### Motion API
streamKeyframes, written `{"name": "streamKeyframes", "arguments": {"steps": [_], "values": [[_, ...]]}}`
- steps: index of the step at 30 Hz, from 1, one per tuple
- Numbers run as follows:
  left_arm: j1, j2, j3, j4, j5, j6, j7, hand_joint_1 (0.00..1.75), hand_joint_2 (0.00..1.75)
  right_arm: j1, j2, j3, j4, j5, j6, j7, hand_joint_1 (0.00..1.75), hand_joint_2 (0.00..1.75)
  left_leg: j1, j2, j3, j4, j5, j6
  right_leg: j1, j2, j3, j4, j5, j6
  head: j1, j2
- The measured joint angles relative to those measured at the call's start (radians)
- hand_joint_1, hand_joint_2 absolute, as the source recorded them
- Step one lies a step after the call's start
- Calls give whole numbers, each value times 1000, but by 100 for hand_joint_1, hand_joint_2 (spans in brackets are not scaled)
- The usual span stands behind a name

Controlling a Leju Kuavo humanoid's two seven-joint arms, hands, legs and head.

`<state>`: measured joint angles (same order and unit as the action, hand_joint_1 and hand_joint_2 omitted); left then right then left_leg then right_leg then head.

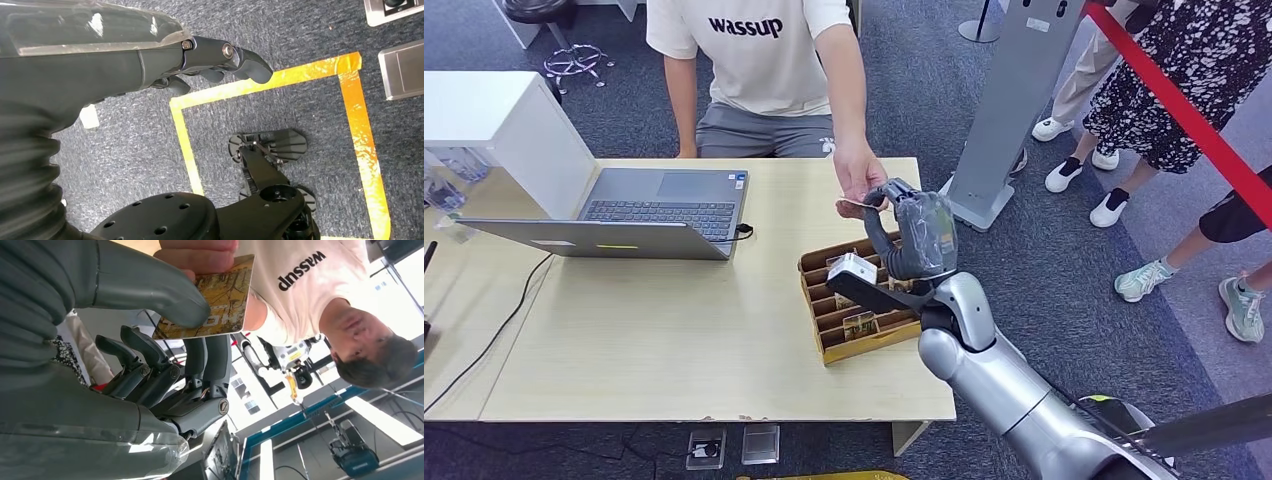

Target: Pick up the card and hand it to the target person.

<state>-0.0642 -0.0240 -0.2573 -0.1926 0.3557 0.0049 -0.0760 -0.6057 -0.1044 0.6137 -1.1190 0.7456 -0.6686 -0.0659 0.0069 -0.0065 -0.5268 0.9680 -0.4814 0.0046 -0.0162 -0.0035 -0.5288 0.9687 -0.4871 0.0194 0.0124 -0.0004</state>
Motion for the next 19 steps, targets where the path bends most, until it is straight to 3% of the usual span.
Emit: {"name": "streamKeyframes", "arguments": {"steps": [2, 4, 6, 8, 19], "values": [[0, 0, -3, 0, 1, -2, -1, 0, 0, -12, 13, 3, 41, -5, -4, -6, 134, 175, 0, 0, 0, 0, 0, 0, 0, 0, 0, 0, 0, 0, 0, 0], [0, 0, -6, 0, 2, -2, -2, 0, 0, -18, 22, 6, 71, -16, -9, -11, 110, 175, 0, 0, 0, 0, 0, 0, 0, 0, 0, 0, 0, 0, 0, 0], [1, 0, -8, 0, 2, -2, -3, 0, 0, -20, 27, 10, 89, -29, -14, -15, 45, 175, 0, 0, 0, 0, 0, 0, 0, 0, 0, 0, 0, 0, 0, 0], [1, 0, -8, 0, 4, 0, -3, 0, 0, -21, 31, 13, 103, -42, -16, -16, 0, 175, 0, 0, 0, 0, 0, 0, 0, 0, 0, 0, 0, 0, 0, 0], [1, 0, -18, 0, 23, 10, 0, 0, 0, -18, 32, 26, 124, -143, -12, -28, 0, 175, 0, 0, 0, 0, 0, 0, 0, 0, -1, 0, 0, 0, 0, 0]]}}
